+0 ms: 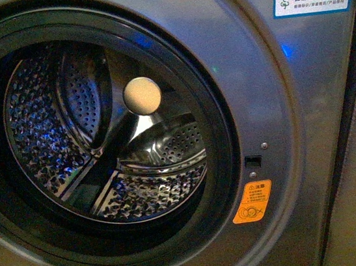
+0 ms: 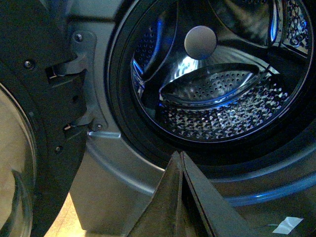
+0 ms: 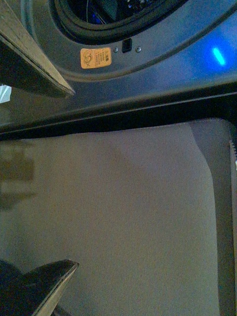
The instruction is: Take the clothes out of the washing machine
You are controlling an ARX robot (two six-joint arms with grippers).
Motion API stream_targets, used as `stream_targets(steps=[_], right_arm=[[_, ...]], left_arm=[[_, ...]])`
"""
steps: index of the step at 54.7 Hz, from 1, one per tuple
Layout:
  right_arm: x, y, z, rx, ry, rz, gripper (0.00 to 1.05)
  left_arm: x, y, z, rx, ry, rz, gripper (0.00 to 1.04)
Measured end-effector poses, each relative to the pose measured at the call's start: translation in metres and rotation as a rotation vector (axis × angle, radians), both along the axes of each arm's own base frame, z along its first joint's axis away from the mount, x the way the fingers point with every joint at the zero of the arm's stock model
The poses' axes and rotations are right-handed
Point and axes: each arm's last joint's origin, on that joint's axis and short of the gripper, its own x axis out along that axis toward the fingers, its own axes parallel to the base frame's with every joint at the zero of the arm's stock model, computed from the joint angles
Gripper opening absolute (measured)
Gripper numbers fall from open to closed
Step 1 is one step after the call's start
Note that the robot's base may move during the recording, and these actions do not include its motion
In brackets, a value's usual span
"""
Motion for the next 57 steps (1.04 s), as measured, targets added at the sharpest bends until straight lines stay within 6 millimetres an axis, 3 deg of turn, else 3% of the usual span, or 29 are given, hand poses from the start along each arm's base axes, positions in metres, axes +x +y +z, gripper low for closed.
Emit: stream_targets(steps=[13, 33, 57], right_arm=[[0.000, 0.000, 0.000, 0.000, 0.000, 0.000, 0.97], [0.000, 0.000, 0.000, 0.000, 0.000, 0.000, 0.97], [0.000, 0.000, 0.000, 0.000, 0.000, 0.000, 0.97]], left_arm=[[-0.012, 0.000, -0.010, 0.000, -0.001, 0.000, 0.04], [-0.013, 0.000, -0.011, 0.000, -0.011, 0.000, 0.04], [-0.013, 0.000, -0.011, 0.000, -0.012, 0.000, 0.74]])
